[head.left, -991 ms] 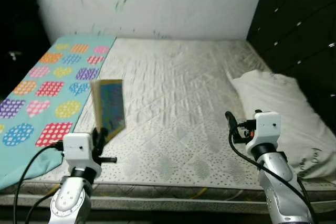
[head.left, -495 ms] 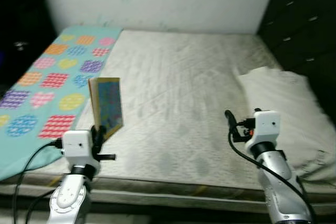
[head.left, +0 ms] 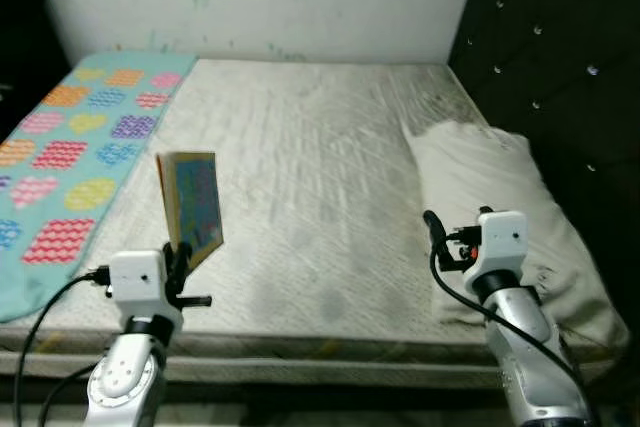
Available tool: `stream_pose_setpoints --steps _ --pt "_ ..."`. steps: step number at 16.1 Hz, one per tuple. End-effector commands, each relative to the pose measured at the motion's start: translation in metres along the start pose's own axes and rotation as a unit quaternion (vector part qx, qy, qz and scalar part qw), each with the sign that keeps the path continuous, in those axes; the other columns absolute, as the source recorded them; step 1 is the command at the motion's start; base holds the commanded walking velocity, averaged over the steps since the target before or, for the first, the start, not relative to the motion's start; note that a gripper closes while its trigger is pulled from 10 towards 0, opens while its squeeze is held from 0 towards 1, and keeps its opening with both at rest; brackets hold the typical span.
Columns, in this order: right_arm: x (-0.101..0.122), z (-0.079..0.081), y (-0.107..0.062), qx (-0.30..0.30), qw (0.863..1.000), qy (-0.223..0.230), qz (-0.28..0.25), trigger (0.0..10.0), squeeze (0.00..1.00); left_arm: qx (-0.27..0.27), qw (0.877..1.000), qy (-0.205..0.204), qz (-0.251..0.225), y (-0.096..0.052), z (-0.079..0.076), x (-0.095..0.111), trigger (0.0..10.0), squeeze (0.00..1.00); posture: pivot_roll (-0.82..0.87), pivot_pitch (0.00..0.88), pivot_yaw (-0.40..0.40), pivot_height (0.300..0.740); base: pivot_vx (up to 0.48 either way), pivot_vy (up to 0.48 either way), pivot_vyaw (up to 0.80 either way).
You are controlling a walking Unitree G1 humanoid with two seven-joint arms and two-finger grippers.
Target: Clean up the room
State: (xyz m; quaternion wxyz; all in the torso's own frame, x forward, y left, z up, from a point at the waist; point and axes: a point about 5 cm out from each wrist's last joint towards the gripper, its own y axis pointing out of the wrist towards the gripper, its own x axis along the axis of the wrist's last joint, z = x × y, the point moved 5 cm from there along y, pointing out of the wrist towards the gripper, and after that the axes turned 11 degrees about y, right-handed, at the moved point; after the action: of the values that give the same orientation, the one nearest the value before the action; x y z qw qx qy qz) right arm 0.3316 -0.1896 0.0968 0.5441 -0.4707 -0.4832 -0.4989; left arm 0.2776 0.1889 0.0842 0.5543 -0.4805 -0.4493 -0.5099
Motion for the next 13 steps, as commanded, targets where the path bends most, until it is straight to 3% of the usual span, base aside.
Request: stream_pose_setpoints --steps 1,5,13 --pt "0.0055 -0.0056 0.0009 -0.008 1.0 -0.006 -0.008 10.0 0.0 -0.009 1.0 -0.002 -0.025 0.0027 -0.0056 0.0123 10.0 0.0 -0.14 0.0 -0.011 0.74 0.0 0.0 0.0" --pt "0.0055 -0.0057 0.0009 -0.006 1.0 -0.01 -0.009 10.0 0.0 -0.03 0.998 -0.013 -0.045 0.0024 -0.0104 0.0185 10.0 0.0 -0.14 0.0 -0.011 0.74 0.0 0.0 0.0" --pt "0.0047 -0.005 0.0009 -0.006 1.0 -0.012 -0.01 10.0 0.0 -0.042 0.998 -0.014 -0.051 0.001 -0.0129 0.0197 10.0 0.0 -0.14 0.0 -0.009 0.74 0.326 0.0 0.0"
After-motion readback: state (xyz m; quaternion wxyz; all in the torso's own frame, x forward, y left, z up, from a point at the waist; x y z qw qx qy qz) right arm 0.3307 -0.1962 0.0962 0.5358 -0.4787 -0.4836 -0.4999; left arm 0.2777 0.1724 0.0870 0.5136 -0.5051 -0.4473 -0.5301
